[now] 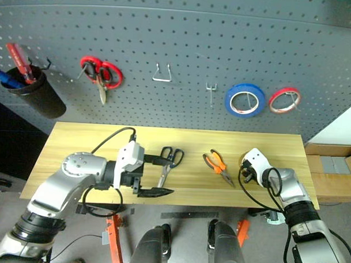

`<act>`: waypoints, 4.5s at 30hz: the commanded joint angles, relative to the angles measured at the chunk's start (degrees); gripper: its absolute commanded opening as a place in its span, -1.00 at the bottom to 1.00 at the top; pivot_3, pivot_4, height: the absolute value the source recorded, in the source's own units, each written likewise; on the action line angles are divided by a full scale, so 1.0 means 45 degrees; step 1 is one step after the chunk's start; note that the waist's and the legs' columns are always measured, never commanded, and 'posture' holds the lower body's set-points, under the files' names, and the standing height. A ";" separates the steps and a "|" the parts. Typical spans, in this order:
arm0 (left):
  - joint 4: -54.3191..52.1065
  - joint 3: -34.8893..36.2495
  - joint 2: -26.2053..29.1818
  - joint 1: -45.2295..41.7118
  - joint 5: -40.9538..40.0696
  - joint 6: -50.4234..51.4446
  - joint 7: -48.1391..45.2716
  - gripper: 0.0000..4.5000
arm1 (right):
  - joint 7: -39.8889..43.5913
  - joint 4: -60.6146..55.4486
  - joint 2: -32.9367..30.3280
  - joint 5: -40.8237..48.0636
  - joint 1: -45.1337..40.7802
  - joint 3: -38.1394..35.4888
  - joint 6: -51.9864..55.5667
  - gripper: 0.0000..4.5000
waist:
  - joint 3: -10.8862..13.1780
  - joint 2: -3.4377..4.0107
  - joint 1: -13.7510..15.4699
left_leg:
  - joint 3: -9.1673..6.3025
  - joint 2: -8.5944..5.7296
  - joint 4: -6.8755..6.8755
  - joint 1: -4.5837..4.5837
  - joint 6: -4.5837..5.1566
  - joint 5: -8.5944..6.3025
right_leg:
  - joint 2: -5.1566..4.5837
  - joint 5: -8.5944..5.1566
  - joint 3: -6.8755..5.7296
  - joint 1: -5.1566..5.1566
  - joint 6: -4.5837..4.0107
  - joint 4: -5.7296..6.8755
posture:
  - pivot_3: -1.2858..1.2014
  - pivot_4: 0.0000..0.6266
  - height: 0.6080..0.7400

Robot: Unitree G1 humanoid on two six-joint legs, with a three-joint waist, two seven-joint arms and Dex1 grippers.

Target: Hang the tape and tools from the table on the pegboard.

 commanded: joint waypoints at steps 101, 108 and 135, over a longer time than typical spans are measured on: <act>0.3376 0.1092 0.0850 0.0573 0.2096 -0.4044 0.0012 1.00 | -0.4197 -0.1419 0.5502 -0.1658 -0.1047 0.0028 0.2915 0.97 | 0.0041 -0.0008 -0.0660 | 0.0102 0.0026 0.0012 -0.0039 0.0010 0.0016 | 0.0026 0.0014 0.0065 -0.0159 -0.0015 0.0166 | -0.11 -0.06 1.00; 0.3350 0.1138 0.0833 0.0686 0.2121 -0.4049 0.0137 1.00 | -0.4163 -0.0431 0.5371 -0.1647 -0.1391 0.0192 0.2599 0.97 | 0.0038 -0.0011 -0.0660 | 0.0102 0.0027 0.0018 -0.0034 0.0010 0.0017 | 0.0026 0.0015 0.0065 -0.0157 -0.0015 0.0177 | -0.11 -0.07 1.00; -0.0423 0.4592 -0.1500 0.3427 0.0860 -0.3211 0.5593 1.00 | -0.3239 -1.2330 0.5198 0.0419 0.2096 0.1226 0.4356 0.15 | 0.0030 -0.0022 -0.0609 | 0.0093 0.0032 0.0003 -0.0041 0.0007 0.0014 | 0.0021 0.0014 0.0070 -0.0162 -0.0012 0.0161 | -0.08 -0.09 1.00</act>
